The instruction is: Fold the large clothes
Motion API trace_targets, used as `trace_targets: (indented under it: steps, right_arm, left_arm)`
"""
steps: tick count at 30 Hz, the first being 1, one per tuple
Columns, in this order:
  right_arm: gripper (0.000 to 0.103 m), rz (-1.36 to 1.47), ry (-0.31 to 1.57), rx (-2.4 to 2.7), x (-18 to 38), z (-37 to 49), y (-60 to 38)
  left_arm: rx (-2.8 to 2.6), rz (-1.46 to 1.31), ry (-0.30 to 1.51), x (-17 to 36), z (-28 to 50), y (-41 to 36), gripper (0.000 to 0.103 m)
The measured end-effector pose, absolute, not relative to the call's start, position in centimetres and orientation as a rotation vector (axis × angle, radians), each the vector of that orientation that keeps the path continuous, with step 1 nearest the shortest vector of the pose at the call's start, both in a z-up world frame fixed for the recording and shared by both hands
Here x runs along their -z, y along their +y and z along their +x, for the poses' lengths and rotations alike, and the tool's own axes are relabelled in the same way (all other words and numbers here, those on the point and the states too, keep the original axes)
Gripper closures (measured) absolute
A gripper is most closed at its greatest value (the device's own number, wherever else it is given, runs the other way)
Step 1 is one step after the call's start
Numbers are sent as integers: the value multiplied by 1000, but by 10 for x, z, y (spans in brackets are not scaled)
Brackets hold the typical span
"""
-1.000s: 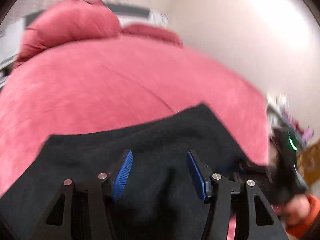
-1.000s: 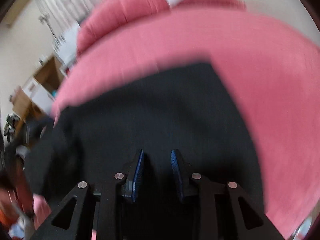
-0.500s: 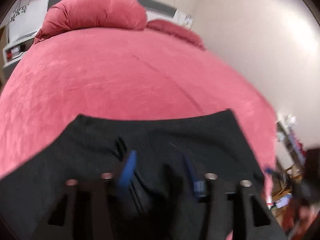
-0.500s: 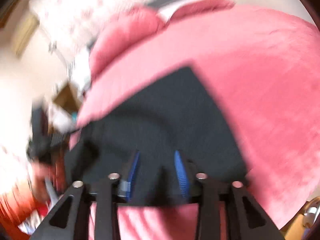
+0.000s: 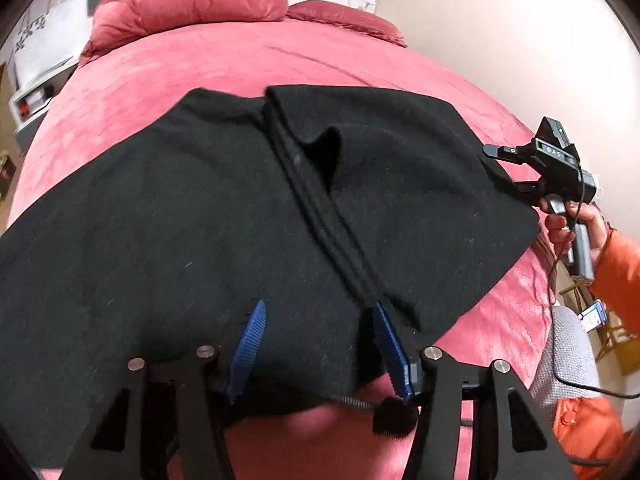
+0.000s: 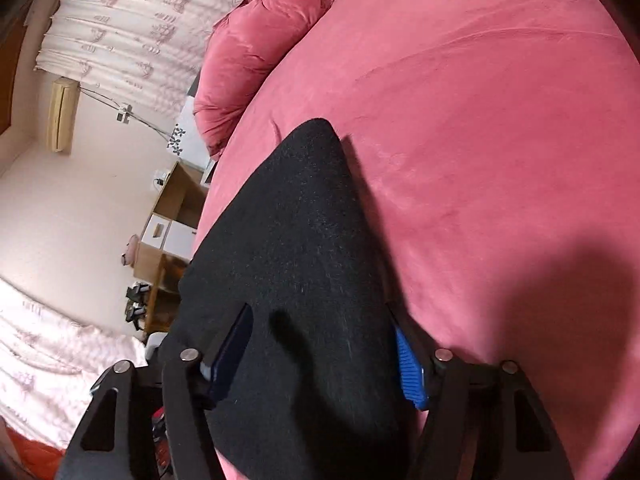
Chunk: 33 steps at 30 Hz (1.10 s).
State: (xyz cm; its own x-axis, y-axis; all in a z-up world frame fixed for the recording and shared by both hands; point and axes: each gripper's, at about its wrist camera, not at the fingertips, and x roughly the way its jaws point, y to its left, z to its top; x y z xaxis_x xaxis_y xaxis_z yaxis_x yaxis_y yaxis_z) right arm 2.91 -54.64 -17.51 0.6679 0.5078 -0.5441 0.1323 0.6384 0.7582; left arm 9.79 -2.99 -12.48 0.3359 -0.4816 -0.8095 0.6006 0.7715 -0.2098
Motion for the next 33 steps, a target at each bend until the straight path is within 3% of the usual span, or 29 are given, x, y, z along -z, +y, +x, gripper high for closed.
trace_targets:
  steps: [6, 9, 11, 13, 15, 20, 23, 24, 26, 30, 33]
  right_arm:
    - [38, 820, 808, -218, 171, 12, -538]
    - [50, 847, 799, -192, 171, 2, -547]
    - [64, 846, 796, -173, 173, 2, -551]
    - [69, 854, 780, -170, 175, -1, -553]
    - [70, 857, 771, -167, 176, -1, -552]
    - [69, 832, 780, -165, 170, 4, -546]
    - [68, 845, 802, -147, 166, 7, -543]
    - [69, 828, 831, -127, 161, 10, -539]
    - [85, 813, 908, -76, 151, 18, -531]
    - [88, 899, 911, -63, 116, 20, -520]
    - [88, 926, 888, -118, 76, 20, -499]
  left_arm:
    - [801, 49, 847, 79, 109, -69, 49]
    - [851, 94, 776, 69, 122, -115, 49]
    - [892, 116, 804, 72, 133, -143, 52]
    - [837, 175, 911, 93, 153, -157, 80]
    - [776, 189, 1011, 118, 168, -149, 100]
    - [757, -79, 1008, 109, 164, -94, 100]
    - [765, 33, 951, 102, 129, -100, 83]
    - [755, 150, 948, 110, 111, -105, 76]
    - [739, 215, 947, 120, 99, -107, 74]
    - [749, 6, 1035, 114, 99, -85, 74]
    - [749, 51, 1069, 114, 89, -68, 71]
